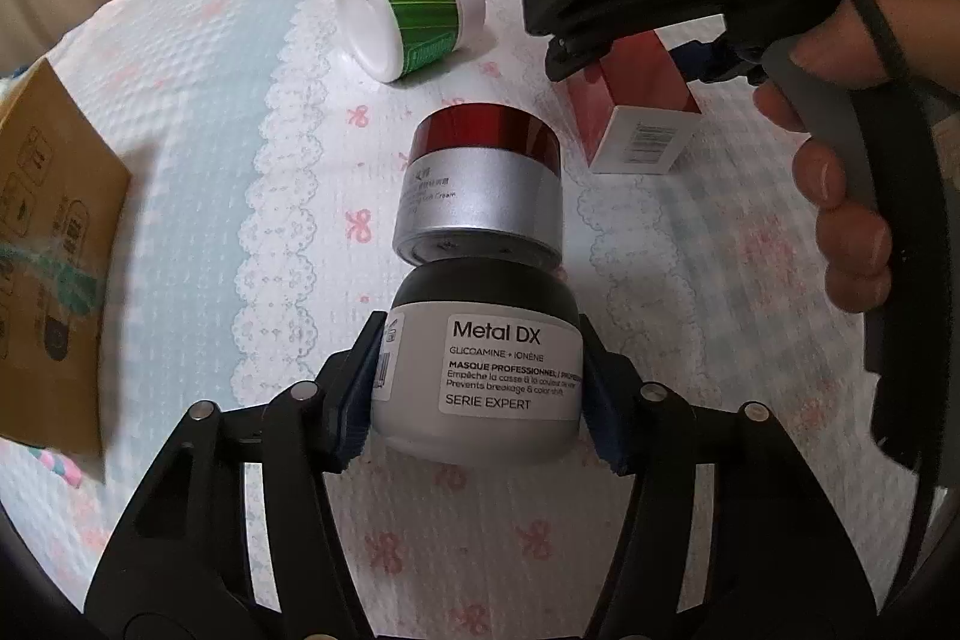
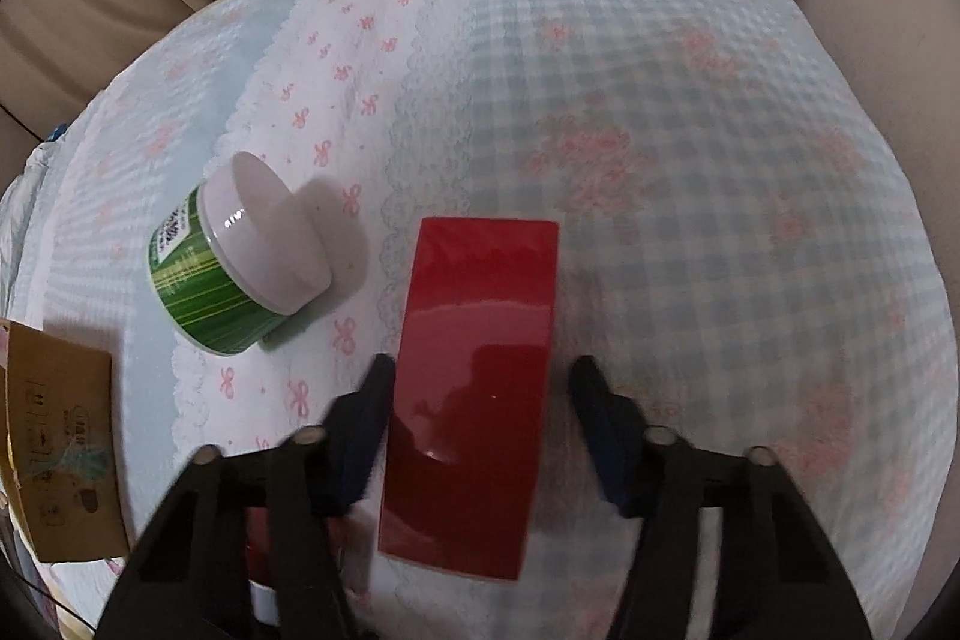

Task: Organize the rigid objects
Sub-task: 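Grasp the black-lidded Metal DX jar with the left tool while the right tool grasps the red box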

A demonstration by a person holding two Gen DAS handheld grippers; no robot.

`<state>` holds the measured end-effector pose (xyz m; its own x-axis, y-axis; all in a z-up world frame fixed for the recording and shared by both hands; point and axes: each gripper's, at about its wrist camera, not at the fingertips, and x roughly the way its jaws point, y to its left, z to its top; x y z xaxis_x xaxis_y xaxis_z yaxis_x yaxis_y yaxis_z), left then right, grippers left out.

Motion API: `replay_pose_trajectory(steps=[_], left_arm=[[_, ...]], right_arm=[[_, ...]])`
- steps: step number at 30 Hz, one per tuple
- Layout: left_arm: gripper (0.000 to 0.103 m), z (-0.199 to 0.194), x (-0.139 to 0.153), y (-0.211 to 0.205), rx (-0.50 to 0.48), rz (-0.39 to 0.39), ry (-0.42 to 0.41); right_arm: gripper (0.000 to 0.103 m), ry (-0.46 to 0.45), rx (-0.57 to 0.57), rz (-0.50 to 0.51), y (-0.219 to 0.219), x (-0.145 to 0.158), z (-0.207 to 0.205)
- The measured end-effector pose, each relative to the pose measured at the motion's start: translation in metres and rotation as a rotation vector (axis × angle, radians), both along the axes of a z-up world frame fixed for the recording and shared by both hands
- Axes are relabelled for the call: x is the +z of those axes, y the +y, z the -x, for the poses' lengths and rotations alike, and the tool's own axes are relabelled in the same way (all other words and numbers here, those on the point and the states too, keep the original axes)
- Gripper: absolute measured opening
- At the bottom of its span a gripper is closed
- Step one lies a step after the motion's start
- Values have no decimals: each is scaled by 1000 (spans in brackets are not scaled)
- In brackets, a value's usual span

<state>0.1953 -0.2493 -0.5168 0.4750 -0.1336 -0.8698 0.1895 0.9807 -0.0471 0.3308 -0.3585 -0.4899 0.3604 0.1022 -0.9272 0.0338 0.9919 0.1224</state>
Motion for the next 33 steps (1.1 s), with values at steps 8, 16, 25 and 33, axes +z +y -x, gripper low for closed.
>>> replay_pose_trajectory(steps=[8,16,25,33], left_arm=[[55,0,4,2,7,9,0],[54,6,25,15,18,51,-16],[54,20,92,38,56,85,-66],[54,41,199,73,101,117,-134]], right_arm=[[44,-3,-5,20,4,1,-1],[40,-15,-23,17,-1,15,9],[40,-78,-44,11,1,84,41],[40,-151,-22,0,19,190,82]])
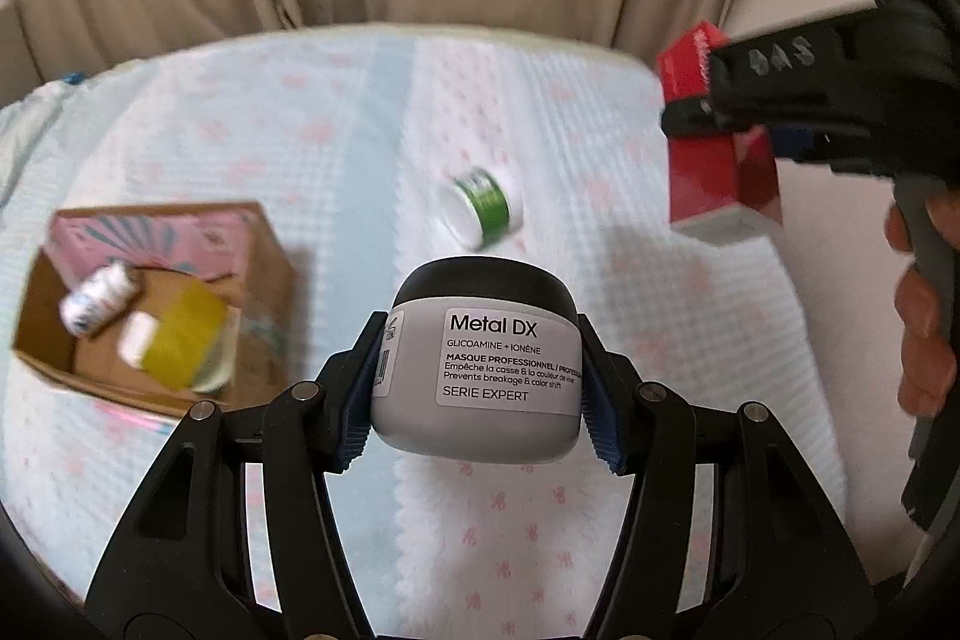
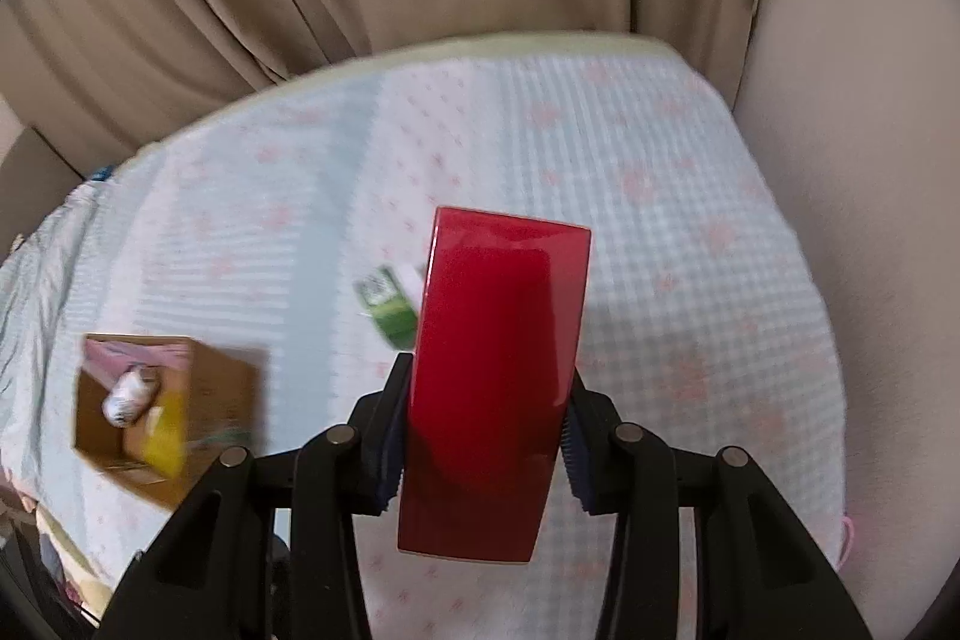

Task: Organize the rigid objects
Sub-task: 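Grasp the black-lidded Metal DX jar with the left tool while the right tool grasps the red box, then carry the Metal DX jar and red box over the box and open both tools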

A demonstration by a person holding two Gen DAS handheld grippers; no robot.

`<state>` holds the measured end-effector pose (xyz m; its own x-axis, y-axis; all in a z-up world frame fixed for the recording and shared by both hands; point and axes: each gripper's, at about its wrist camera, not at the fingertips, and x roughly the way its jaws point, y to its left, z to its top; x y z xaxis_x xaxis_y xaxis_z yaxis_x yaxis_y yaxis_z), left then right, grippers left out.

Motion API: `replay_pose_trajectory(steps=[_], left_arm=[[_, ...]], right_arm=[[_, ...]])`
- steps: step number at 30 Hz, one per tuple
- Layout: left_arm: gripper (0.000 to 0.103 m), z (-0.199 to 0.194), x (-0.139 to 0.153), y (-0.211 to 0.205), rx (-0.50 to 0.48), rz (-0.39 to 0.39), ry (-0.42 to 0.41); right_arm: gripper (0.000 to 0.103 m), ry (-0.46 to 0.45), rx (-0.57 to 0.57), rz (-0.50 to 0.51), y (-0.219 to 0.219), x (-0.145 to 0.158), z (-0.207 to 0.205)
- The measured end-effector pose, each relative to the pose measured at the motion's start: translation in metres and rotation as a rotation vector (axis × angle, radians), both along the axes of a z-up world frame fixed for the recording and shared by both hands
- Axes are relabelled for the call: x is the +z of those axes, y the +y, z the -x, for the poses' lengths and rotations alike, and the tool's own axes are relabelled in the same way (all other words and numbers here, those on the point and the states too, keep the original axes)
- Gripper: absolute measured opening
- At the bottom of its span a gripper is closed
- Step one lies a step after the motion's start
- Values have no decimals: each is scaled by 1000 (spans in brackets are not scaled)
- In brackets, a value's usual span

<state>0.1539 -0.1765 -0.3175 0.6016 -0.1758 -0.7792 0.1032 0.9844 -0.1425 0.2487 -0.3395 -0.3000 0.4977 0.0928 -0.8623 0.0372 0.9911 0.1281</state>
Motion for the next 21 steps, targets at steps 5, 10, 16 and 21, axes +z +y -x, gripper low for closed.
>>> replay_pose_trajectory(steps=[5,10,16,21], left_arm=[[54,11,60,39,32,15,-16],[54,19,113,85,43,1,-70],[54,18,150,150,56,24,-96],[54,4,154,220,40,11,-74]], right_arm=[[40,-35,51,-12,28,66,30],[40,-76,97,-23,64,113,57],[40,-98,121,-47,115,141,75],[40,-103,119,-69,170,145,79]])
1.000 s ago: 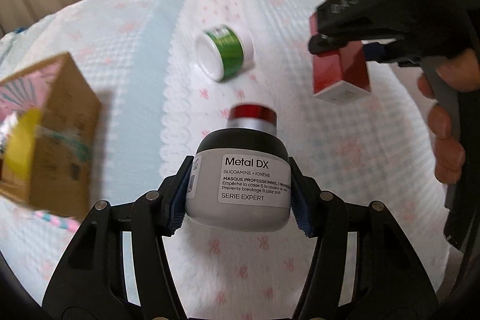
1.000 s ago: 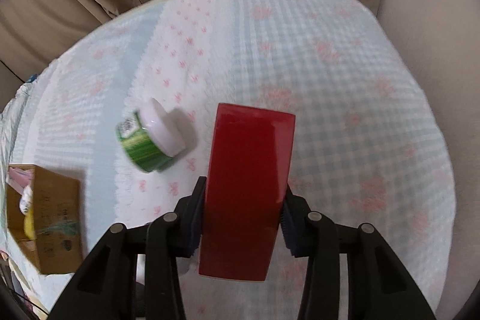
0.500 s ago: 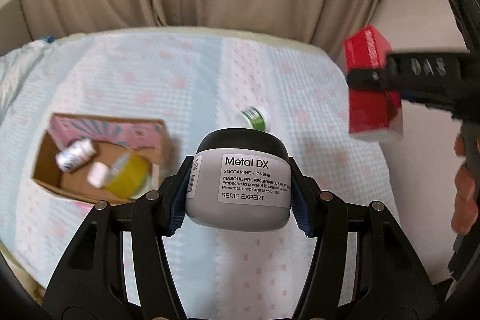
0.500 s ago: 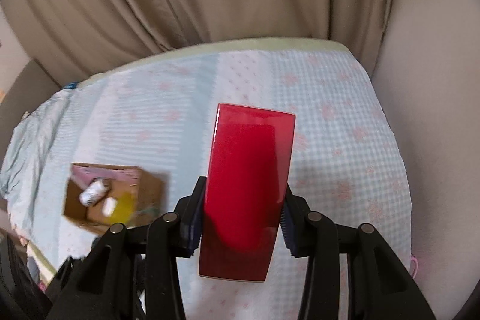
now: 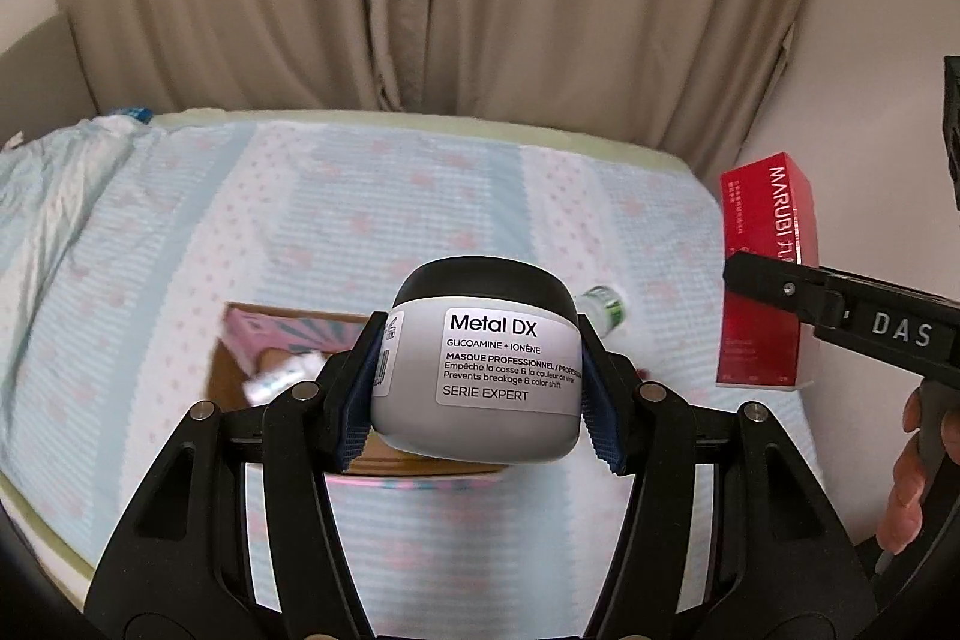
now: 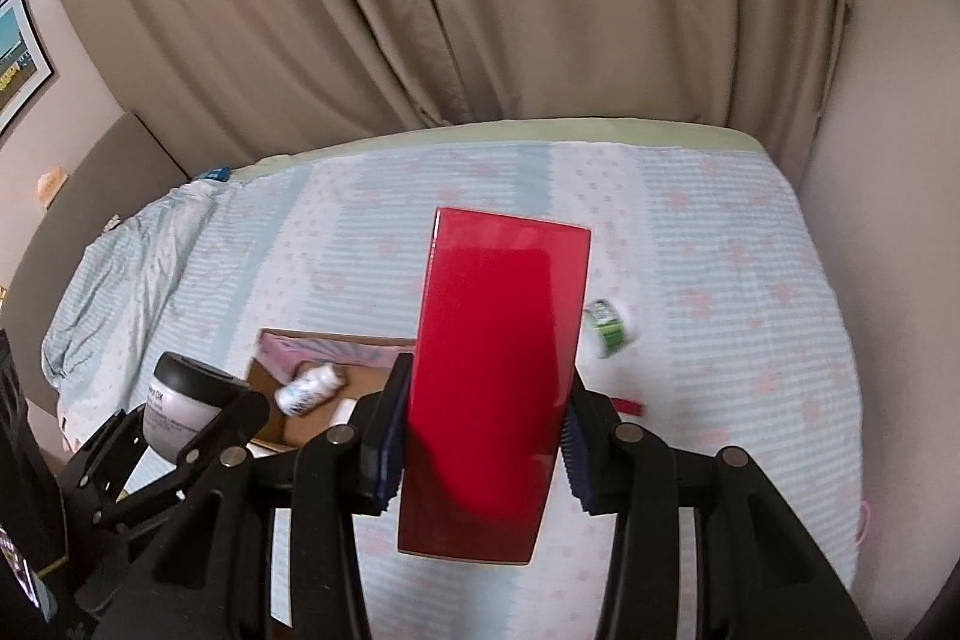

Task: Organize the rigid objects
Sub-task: 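Carry the Metal DX jar and red box over the box and open both tools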

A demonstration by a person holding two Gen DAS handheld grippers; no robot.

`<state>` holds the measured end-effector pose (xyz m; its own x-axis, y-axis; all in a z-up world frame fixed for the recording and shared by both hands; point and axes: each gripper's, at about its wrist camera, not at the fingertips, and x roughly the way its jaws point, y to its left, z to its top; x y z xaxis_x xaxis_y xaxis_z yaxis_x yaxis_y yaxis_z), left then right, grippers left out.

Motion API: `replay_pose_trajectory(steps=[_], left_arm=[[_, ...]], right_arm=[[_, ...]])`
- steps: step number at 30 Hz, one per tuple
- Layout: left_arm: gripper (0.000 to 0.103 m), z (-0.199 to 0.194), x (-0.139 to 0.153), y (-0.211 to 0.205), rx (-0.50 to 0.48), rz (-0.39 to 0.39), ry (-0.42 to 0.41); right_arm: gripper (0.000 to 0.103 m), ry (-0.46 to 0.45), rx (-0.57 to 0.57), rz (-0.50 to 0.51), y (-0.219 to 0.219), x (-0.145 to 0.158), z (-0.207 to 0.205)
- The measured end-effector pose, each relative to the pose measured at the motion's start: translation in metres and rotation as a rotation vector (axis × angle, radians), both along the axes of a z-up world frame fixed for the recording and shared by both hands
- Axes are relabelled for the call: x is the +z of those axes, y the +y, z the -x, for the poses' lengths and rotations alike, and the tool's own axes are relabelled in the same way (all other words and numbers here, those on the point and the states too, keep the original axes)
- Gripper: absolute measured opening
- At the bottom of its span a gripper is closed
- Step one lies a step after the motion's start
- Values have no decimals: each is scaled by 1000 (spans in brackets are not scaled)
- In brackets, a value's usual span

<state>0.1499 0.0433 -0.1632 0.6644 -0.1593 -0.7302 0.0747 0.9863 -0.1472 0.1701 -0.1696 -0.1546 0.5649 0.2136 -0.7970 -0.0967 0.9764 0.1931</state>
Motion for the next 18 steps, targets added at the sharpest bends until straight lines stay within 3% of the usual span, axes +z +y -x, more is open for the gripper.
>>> replay_pose_trajectory(steps=[8,18], left_arm=[[54,-34,-27,107,-43,-16,77],[54,-74,-97,178,-73,-37,205]], right_arm=[[40,59,-60,-58,92,-26,-14],[40,189,-91,-97,178,-87,-44]])
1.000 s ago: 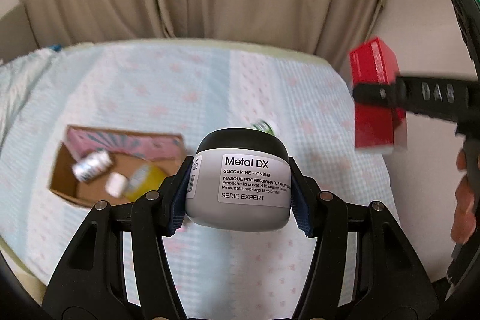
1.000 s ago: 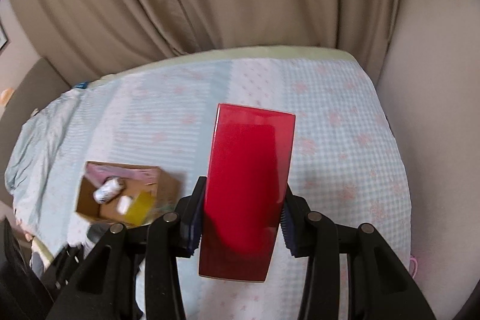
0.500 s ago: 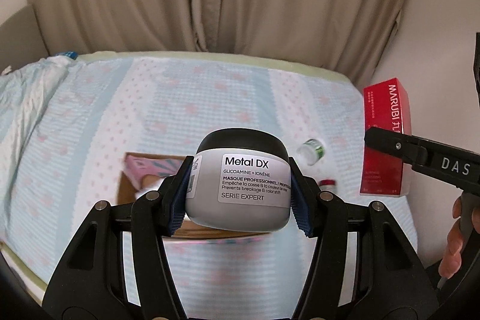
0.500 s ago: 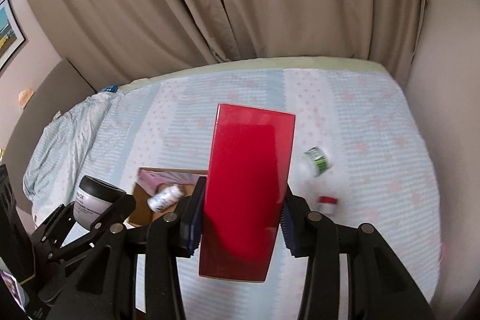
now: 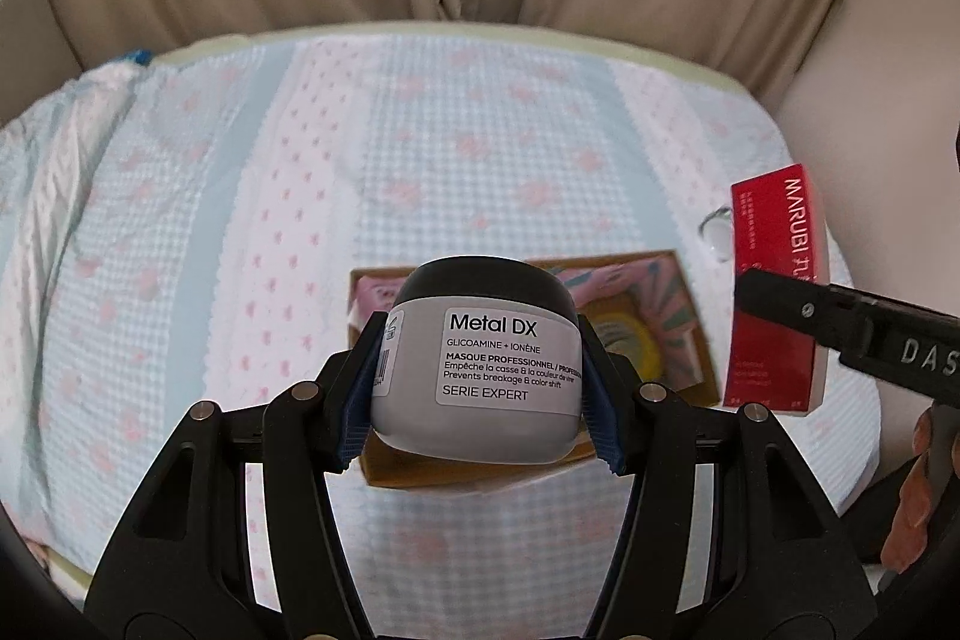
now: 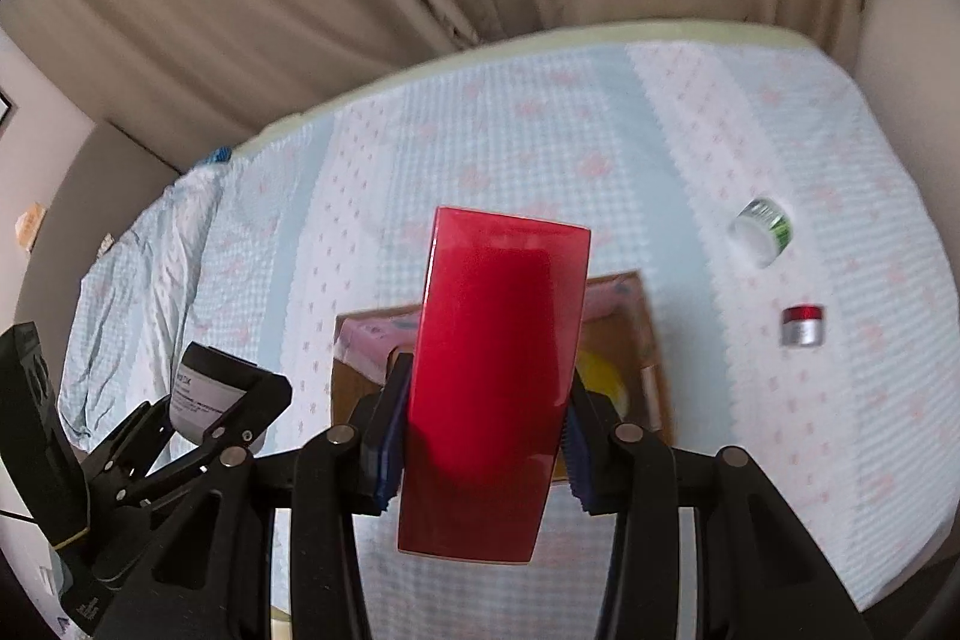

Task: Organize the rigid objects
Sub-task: 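Carry the Metal DX jar and red box over the box and open both tools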

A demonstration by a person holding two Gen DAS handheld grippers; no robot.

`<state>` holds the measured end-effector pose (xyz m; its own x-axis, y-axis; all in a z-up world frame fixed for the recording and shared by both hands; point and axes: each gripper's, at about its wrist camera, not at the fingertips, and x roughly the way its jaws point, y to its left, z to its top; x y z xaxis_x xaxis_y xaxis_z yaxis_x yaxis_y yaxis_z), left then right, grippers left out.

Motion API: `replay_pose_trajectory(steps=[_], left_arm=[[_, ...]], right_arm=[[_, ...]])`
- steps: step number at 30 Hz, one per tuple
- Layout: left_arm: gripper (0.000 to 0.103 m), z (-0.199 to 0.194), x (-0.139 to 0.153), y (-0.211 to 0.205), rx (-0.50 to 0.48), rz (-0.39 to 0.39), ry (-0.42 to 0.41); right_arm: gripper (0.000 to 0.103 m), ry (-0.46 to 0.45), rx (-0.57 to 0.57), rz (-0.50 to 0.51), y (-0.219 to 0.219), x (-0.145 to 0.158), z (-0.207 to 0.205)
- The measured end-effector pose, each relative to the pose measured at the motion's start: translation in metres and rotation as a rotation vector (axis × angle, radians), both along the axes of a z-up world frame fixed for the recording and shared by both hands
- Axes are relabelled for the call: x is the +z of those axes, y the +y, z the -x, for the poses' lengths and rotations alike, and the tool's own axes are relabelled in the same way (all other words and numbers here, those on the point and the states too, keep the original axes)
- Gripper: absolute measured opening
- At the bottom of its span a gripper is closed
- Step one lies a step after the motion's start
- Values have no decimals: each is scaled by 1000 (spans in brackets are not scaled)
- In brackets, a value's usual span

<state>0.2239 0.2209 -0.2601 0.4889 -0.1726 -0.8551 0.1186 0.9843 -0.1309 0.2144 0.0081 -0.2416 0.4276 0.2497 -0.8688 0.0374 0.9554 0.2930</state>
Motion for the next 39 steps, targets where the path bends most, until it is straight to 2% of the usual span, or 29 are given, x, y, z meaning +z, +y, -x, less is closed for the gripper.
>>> replay_pose_trajectory(steps=[7,16,19,24,30,31,32,33,34,36,37,39], left_arm=[[54,-27,-61,17,25,4,105],[54,-48,-136,6,-26,-37,253],[55,-48,-161,-4,-72,-56,322],[55,-42,-180,-17,-142,-101,371],[56,-38,-176,-26,-190,-141,345],[67,-37,-173,-27,-198,-135,337],[94,-37,-168,-28,-212,-121,328],[103,-36,-164,-29,-221,-117,317],[103,-35,-160,-29,-229,-112,302],[103,-31,-154,-30,-249,-113,291],[103,-29,-153,-30,-250,-119,290],[103,-26,-152,-28,-245,-117,296]], right_arm=[[40,122,72,24,29,-62,-33],[40,274,120,13,36,-141,-69],[40,323,118,13,34,-164,-75],[40,381,116,-2,31,-185,-79],[41,420,131,-3,30,-193,-84],[41,422,130,5,30,-193,-85],[45,425,131,7,30,-193,-86],[53,428,128,0,29,-193,-87],[58,419,118,-14,26,-191,-87],[96,357,85,-55,18,-181,-87],[102,341,72,-63,15,-177,-87],[103,304,51,-76,8,-168,-86]])
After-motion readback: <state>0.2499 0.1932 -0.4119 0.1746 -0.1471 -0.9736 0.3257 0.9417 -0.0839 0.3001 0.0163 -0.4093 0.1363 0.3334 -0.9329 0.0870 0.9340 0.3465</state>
